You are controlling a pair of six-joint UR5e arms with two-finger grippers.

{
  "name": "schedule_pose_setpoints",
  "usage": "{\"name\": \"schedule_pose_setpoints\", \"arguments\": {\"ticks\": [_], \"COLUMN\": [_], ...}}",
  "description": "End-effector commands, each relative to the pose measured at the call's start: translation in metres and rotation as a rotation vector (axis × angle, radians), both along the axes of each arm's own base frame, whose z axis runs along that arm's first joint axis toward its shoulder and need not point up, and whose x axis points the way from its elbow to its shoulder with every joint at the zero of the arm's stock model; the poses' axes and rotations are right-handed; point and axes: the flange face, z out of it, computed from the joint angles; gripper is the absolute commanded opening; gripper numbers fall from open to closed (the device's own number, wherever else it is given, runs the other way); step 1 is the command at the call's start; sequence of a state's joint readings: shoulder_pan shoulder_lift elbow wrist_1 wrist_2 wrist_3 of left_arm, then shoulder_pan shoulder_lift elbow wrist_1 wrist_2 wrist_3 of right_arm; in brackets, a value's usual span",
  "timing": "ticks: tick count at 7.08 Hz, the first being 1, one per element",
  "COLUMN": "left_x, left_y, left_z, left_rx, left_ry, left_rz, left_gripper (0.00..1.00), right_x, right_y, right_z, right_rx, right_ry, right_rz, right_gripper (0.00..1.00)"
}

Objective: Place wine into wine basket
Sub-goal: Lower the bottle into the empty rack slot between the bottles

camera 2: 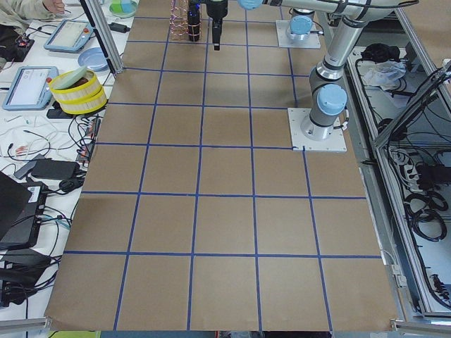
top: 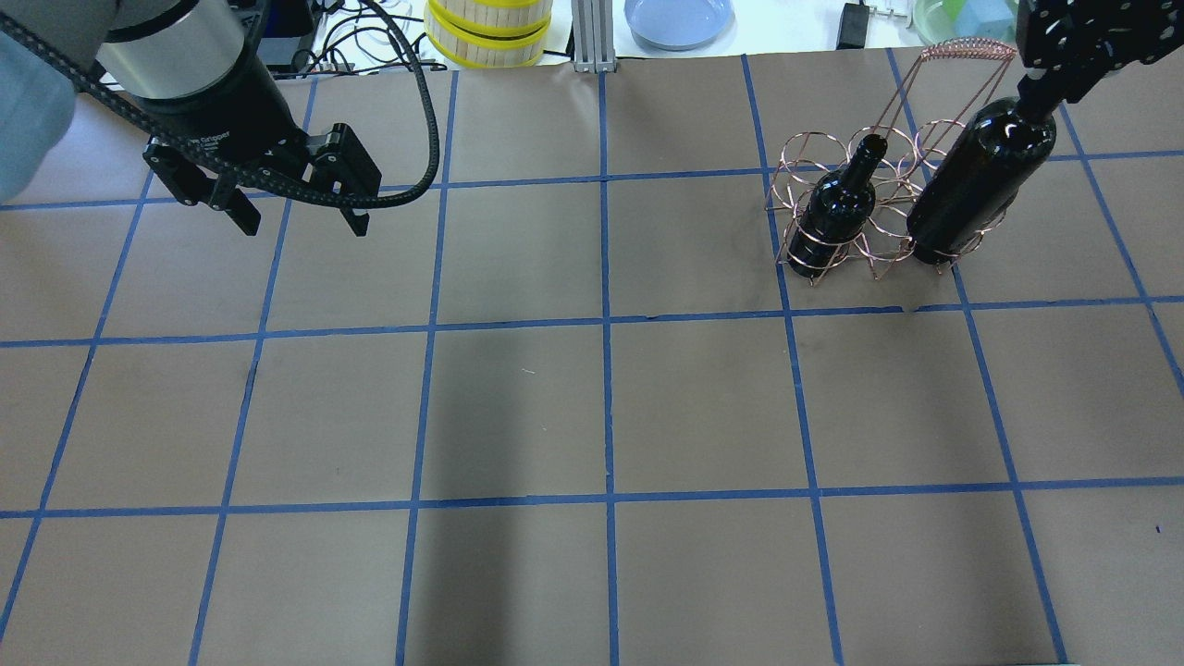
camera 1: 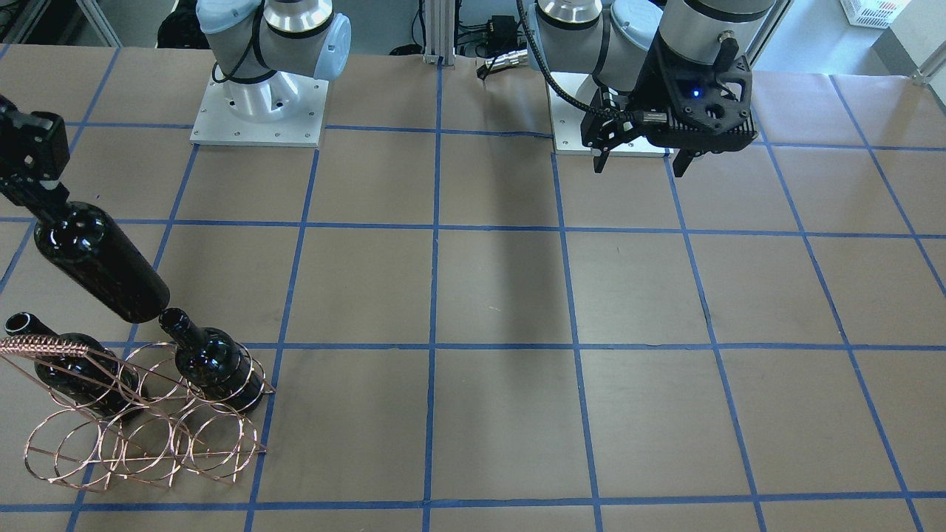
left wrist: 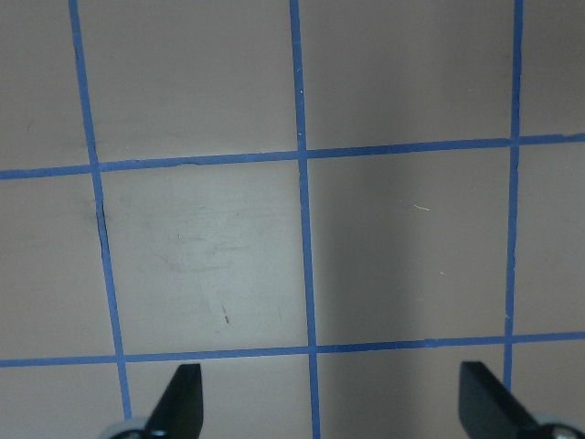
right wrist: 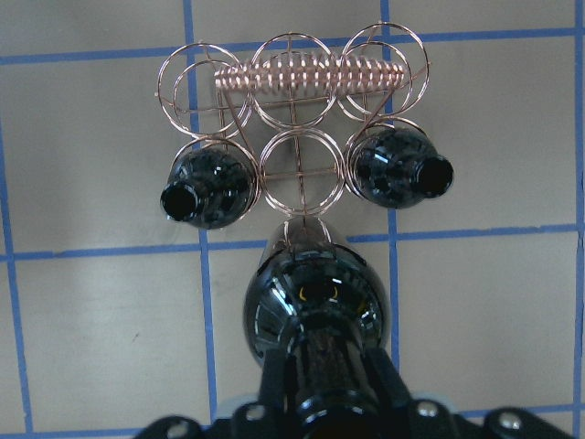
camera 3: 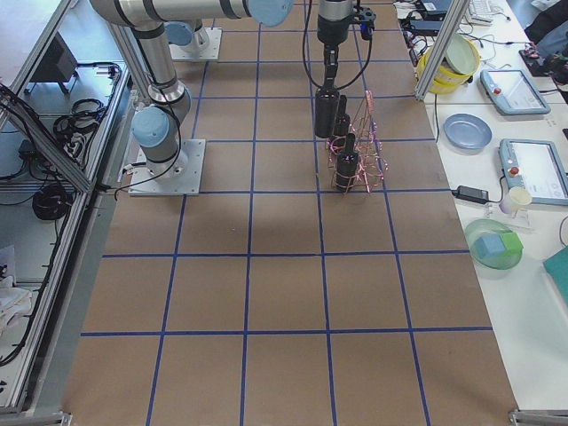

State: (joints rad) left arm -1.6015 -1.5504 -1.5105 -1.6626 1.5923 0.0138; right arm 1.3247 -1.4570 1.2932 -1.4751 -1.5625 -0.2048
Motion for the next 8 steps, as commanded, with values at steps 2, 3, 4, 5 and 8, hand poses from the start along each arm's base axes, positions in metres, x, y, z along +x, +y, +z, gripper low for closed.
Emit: {"name": "schedule_pose_setpoints", "arguments": {"ticks": [2,3,4,5,8], "left_x": [0.0,0.0,0.0,0.0,0.0], "left_y": [0.0,0.0,0.001,0.001,0.001], "left_z": [0.0,0.0,0.001,0.002,0.001], "left_rx": [0.0,0.0,-0.002,-0.005,-0.002], "left_ry": [0.0,0.0,0.0,-0.001,-0.001], "left_rz": [0.0,0.0,0.0,0.0,0.0], "left_gripper": [1.0,1.0,1.0,1.0,1.0], "right_x": [-0.011,-0.009,-0.01,-0.008,0.003], "right_y": [-0.049,-0.055,-0.058,-0.057,-0.059], "right_z": [-0.033,-0.041,-0.047,-0.052,-0.061], "right_rx": [-0.034,-0.031,-0.02,-0.01,0.007], "right_ry": [-0.001,-0.005,-0.007,-0.011,-0.005], "right_rz": [-0.007,-0.007,-0.007,-0.004,0.015], "right_gripper": [0.0,0.0,0.0,0.0,0.0]}}
